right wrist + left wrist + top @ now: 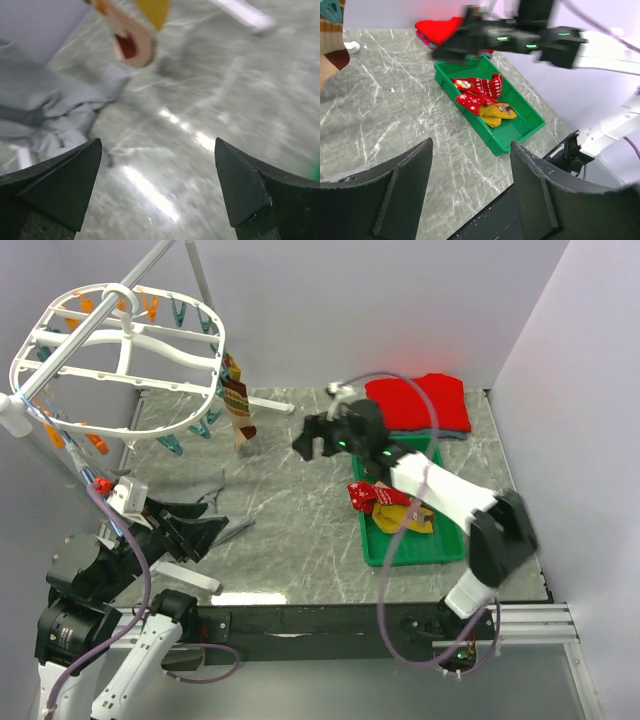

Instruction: Remove the socks clipped to the hanger

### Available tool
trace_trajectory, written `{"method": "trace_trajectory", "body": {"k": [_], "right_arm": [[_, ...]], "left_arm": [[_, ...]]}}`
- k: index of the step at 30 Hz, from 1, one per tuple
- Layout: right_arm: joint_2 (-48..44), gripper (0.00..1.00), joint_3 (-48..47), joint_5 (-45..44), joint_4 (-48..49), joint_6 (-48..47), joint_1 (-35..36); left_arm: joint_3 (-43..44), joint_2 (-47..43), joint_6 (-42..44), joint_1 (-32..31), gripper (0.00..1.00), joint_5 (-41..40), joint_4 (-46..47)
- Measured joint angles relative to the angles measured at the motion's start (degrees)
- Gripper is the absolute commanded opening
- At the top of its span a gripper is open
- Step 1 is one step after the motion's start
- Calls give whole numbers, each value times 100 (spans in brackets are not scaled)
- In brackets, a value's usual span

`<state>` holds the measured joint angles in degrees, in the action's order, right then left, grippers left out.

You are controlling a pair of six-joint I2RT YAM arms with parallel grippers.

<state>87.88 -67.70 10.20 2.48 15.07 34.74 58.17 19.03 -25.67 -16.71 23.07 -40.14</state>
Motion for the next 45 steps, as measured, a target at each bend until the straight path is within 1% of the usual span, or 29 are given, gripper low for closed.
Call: {"method": "trace_trajectory", "body": {"k": [4,7,10,13,18,29,32,33,35,36,39,41,43,45], "right_arm": [[1504,100,-1027,763,621,13,173],[2199,97,-1648,1088,866,20,273],[2649,94,-2190,1373,1043,2,389],[2940,91,-2623,1609,1145,-63,520],[3272,85,-3027,1727,1360,-195,673],[4054,84,-3432,1257,1449,-369,688],[4100,82,-3432,1145,1449,-409,684],[4111,80,-3436,1123,1451,-417,686],[4162,67,-3515,1084,1460,-426,684],[4205,47,-3587,1067,1460,-431,684],[4323,20,-3768,1080,1458,-426,686],[4334,14,-3777,1108,1432,-385,686],[4319,11,-3748,1169,1443,-308,699],[4216,5,-3530,1220,1532,-243,713]], "left_arm": [[0,-55,-52,0,69,-59,0],[0,-57,-55,0,69,-92,0],[0,-57,-52,0,70,-94,0],[0,-55,-52,0,70,-94,0],[0,-55,-50,0,70,-94,-2],[61,-52,20,0,70,-153,-155],[85,-55,59,0,70,-153,-175],[87,-55,59,0,70,-153,-175],[90,-55,61,0,70,-153,-177],[90,-55,66,0,70,-153,-177],[90,-55,96,0,70,-153,-181],[90,-52,101,0,69,-153,-181],[90,-52,101,0,70,-151,-181],[90,-52,98,0,75,-149,-179]]}}
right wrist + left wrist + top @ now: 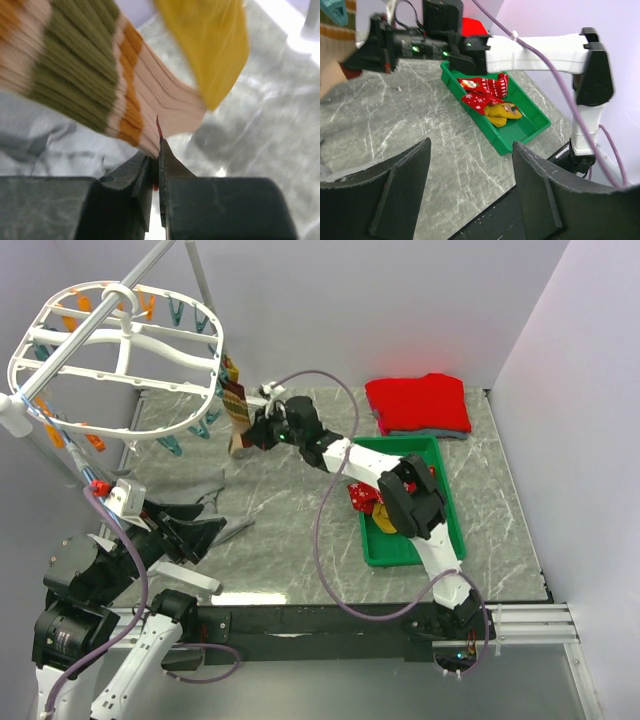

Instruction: Remove the socks clipped to the hanger

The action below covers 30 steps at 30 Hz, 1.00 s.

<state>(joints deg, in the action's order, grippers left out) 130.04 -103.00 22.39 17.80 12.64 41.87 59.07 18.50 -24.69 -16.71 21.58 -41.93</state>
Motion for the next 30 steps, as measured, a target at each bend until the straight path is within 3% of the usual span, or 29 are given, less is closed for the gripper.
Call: {"method": "trace_trajectory", "body": {"k": [2,6,16,30], "right_arm": [[-251,0,422,70,57,101,17],[-931,0,1132,186,-59,310,131],[-2732,0,1764,428,-671,715,529],[-4424,0,2964,667,-1478,1069,1021]], "left_arm": [[0,0,0,0,78,0,4],[0,9,-4,0,84,20,13],[-146,17,-214,0,83,256,293],[-525,160,-350,0,94,708,557]]}}
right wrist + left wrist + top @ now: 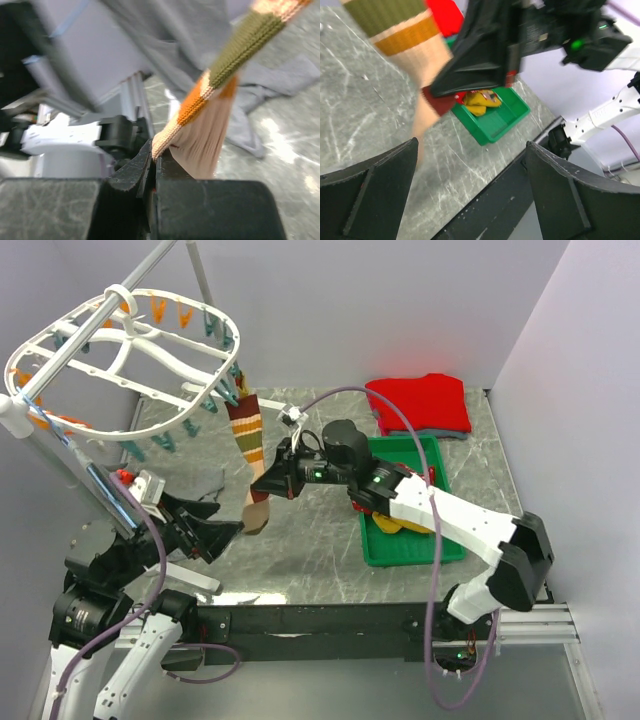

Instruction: Remove the socks clipped to the hanger

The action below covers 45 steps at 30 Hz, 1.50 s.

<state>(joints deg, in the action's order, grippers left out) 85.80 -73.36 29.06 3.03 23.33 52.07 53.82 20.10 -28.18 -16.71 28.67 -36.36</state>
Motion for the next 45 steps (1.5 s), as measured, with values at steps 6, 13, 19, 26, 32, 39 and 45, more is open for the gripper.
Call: {"method": "trace_trajectory", "body": {"k": [6,13,19,26,32,39,45], "right_arm": [[-435,0,-52,15,-153,31,337],[-457,0,-125,2,-313,111,494],[-463,0,-177,-24,-415,136,505],[-525,0,-177,22,-439,256,507],[-684,0,-210,249,-334,433,529],[-739,2,-293,468,-192,581,664],[-719,24,-400,490,-223,555,695]], "left_arm": [[-83,118,4,0,95,295,24],[-83,116,37,0,96,605,59],[-83,116,177,0,97,702,44],[-85,118,275,0,97,730,-39],[-105,155,332,0,93,754,-85],[-160,238,337,0,46,776,-101],[-164,254,328,0,1,844,-127]]}}
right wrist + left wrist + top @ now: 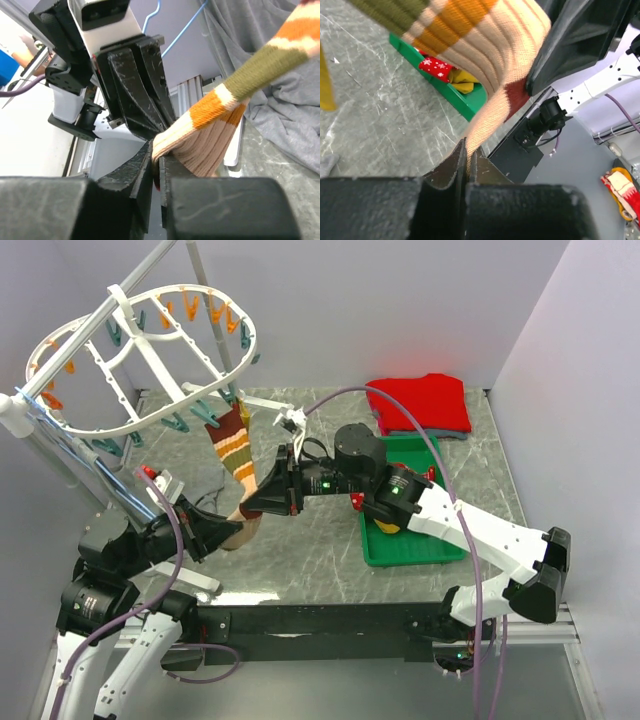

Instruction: Remove the socks clipped to the hanger

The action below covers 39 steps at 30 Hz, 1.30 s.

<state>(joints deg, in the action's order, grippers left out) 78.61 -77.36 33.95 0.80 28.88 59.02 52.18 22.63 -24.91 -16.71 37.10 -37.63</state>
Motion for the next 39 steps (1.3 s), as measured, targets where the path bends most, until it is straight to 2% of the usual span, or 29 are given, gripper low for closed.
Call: {"method": "trace_trajectory", "body": {"k": [1,2,5,9,14,20,28,39], "right_arm": [[28,30,-85,-13,-79,-33,0],[70,47,-192,-35,-157,-72,0],[221,74,-573,-219,-466,-319,9],[560,83,-1351,-782,-999,-861,9],[1287,87,-2546,-1502,-1504,-1639,9],[2424,92,-3899,-1773,-1843,-2190,9],[3195,92,-4452,-1985,-1823,-2481,-9],[3423,91,-4610,-2072,-1537,-2599,-136]], "left_arm": [[0,-2,24,0,1,-2,0],[0,-4,26,0,1,0,-4],[0,-17,26,0,1,-2,-83],[11,-87,28,0,1,-22,-216],[59,-133,26,0,1,-46,-343],[87,-151,24,0,1,-46,-382],[87,-197,17,0,1,-26,-382],[87,-229,-4,0,1,44,-376]]}}
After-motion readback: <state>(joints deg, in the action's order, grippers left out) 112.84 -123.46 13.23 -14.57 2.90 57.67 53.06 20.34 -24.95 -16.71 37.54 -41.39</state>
